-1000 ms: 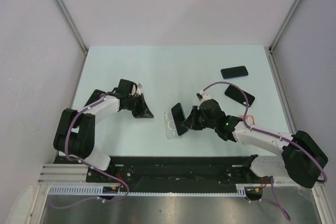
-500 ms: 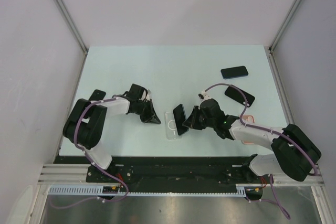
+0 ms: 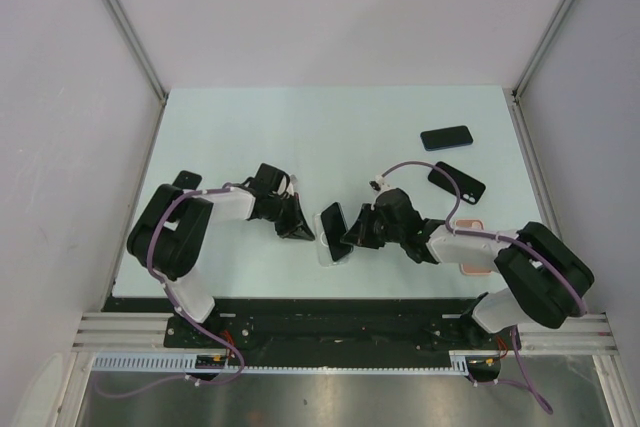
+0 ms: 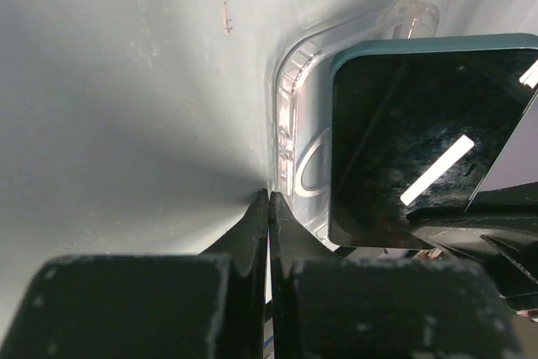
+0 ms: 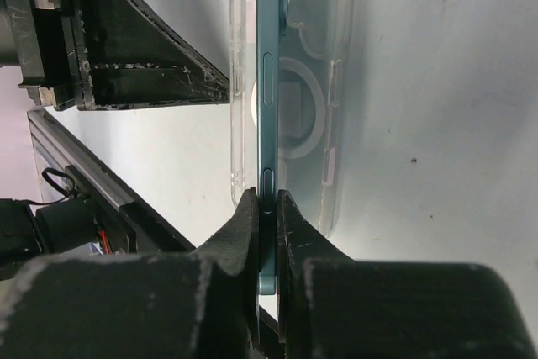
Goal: Put the phone into the phone case
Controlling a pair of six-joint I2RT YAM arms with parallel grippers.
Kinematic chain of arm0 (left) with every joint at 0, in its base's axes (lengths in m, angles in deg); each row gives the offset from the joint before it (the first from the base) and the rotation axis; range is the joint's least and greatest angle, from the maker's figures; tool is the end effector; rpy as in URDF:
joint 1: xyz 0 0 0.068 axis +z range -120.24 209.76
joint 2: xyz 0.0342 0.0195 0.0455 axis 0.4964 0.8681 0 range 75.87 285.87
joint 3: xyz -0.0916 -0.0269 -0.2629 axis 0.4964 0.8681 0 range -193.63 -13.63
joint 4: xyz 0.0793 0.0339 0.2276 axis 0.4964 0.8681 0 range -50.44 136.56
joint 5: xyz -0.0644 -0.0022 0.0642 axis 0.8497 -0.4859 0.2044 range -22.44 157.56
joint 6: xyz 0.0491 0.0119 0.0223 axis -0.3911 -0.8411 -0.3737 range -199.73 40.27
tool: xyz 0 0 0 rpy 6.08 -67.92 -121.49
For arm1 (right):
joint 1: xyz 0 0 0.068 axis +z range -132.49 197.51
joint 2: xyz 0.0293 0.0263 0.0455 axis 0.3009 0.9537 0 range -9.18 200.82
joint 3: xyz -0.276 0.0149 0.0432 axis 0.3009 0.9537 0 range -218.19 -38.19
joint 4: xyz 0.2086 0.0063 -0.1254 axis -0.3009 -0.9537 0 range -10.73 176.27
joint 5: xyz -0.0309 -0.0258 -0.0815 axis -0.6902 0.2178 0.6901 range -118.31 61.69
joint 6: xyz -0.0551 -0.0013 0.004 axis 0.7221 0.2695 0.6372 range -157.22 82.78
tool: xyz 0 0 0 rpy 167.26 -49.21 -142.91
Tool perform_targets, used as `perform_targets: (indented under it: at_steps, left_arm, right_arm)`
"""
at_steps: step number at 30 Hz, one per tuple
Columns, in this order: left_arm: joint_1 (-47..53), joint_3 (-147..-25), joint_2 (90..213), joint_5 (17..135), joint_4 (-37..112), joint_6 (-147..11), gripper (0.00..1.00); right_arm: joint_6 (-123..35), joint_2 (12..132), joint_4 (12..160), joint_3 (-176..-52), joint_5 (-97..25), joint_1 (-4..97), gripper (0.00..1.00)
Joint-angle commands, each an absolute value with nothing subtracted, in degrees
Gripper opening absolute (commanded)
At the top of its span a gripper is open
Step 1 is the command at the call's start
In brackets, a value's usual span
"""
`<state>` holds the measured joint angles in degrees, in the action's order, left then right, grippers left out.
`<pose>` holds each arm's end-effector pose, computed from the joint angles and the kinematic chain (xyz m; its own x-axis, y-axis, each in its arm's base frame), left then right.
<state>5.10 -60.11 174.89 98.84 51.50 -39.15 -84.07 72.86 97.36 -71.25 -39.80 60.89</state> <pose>0.2582 -0.1400 0.1429 -0.9871 -0.1584 -0.0223 -0.1083 0.7639 -0.6362 0.1863 0.1863 0.1831 -0.8796 0.1525 -0.4505 -0.2128 0.7209 0.6595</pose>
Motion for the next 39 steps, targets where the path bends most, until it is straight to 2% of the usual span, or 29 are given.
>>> perform_targets:
  at_steps: [1,9,18,39]
  left_arm:
    - [3.9,-60.4,176.1,97.5,51.0,-39.2,0.00]
    - [3.8,-61.4,176.2,98.0,51.1,-38.9,0.00]
    - [3.5,-58.9,174.7,98.9,49.3,-37.7,0.00]
    - [0.1,-54.1,173.3,97.8,44.8,-34.2,0.00]
  right_arm:
    - [-82.6,75.7,102.5,-71.1,-44.0,60.7,0.00]
    - [-83.6,79.3,105.4,-69.7,-44.3,61.3,0.00]
    - [-85.8,79.9,103.8,-68.3,-38.3,62.8,0.00]
    - [-92.8,81.5,111.2,-64.4,-39.7,63.5,0.00]
